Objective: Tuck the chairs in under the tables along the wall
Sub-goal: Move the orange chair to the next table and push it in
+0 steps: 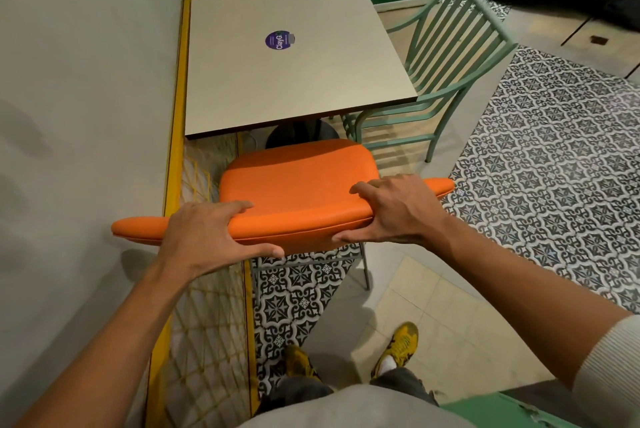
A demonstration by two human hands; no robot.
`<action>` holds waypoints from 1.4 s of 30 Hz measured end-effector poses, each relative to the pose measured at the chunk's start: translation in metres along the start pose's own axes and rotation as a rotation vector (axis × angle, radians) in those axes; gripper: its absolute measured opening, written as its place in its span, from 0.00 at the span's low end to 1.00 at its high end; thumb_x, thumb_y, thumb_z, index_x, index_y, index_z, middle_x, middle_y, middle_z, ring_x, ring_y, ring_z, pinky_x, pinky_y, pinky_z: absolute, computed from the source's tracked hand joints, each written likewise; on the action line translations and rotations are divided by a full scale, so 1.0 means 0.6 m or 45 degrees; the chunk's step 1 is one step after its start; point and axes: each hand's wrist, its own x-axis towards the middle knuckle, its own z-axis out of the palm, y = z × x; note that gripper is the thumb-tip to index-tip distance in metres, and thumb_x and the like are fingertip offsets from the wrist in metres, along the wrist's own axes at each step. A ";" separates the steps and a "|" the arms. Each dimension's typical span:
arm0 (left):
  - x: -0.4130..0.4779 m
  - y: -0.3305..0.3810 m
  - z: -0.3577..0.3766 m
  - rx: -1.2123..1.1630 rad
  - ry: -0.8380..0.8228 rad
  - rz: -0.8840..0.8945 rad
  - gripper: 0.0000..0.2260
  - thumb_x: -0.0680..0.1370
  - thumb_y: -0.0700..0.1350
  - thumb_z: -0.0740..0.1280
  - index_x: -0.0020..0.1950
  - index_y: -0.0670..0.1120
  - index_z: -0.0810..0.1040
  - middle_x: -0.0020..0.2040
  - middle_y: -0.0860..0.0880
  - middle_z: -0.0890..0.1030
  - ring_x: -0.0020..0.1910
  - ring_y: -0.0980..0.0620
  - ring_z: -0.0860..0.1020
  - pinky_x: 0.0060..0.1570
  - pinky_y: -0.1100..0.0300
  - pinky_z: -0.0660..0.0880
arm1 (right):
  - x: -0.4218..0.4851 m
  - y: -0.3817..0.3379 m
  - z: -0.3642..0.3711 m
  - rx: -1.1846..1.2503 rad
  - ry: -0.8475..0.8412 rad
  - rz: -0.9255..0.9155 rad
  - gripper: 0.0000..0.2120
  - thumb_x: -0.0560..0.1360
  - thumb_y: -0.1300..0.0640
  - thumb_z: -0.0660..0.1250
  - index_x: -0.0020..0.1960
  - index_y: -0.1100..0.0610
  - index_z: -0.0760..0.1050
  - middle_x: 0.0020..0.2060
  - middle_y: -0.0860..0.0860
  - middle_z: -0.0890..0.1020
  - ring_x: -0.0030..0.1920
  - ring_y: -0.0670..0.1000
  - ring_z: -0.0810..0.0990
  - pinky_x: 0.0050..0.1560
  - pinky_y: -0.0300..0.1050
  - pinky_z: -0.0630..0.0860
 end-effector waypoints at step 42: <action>0.036 0.062 -0.034 0.076 -0.248 -0.063 0.60 0.58 0.91 0.54 0.82 0.58 0.64 0.70 0.49 0.82 0.63 0.43 0.82 0.58 0.43 0.80 | -0.015 0.064 -0.031 -0.033 -0.148 -0.002 0.55 0.66 0.10 0.50 0.74 0.49 0.74 0.62 0.53 0.86 0.61 0.57 0.84 0.65 0.57 0.76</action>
